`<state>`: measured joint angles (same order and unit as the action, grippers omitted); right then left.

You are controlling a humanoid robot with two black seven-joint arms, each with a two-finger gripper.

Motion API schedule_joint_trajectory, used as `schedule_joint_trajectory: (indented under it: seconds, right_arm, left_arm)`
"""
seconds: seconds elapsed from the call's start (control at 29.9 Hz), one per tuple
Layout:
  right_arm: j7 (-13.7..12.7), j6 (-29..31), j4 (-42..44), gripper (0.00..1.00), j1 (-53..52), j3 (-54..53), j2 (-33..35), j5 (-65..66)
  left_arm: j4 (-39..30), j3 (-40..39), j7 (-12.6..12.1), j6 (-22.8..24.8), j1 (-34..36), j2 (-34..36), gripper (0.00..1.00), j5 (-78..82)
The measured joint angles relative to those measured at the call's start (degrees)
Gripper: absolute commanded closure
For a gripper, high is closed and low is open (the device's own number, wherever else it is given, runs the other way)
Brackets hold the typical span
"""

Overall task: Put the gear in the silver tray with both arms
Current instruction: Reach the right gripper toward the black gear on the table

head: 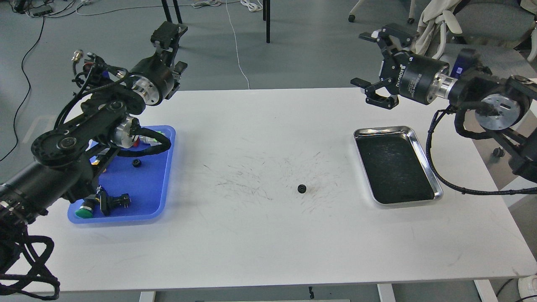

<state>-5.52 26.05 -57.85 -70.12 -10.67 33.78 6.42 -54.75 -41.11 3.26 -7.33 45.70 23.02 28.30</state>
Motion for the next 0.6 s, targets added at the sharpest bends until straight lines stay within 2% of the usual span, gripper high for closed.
schedule_joint_trajectory:
  seconds: [0.13, 0.23, 0.37, 0.6]
  right_arm:
    - [-0.43, 0.02, -0.39, 0.01, -10.95, 15.33, -4.43, 3.46]
    - [-0.60, -0.01, -0.50, 0.01, -15.04, 22.48, -8.70, 7.58]
    - [-1.00, -0.03, -1.84, 0.01, -18.29, 29.61, -13.56, 13.80]
    - [-3.19, -0.03, -4.61, 0.02, -21.66, 42.81, -19.52, 21.82]
  left_arm:
    - [0.00, -7.41, 0.01, 0.27, -4.37, 0.48, 0.02, -3.84]
    - [0.00, -11.39, -0.07, 0.43, -6.63, 0.50, 0.02, -6.00]
    - [0.00, -13.76, -0.04, 0.47, -8.66, 0.50, 0.02, -8.76]
    - [-0.15, -14.35, 0.00, 0.47, -9.98, 0.78, 0.02, -9.48]
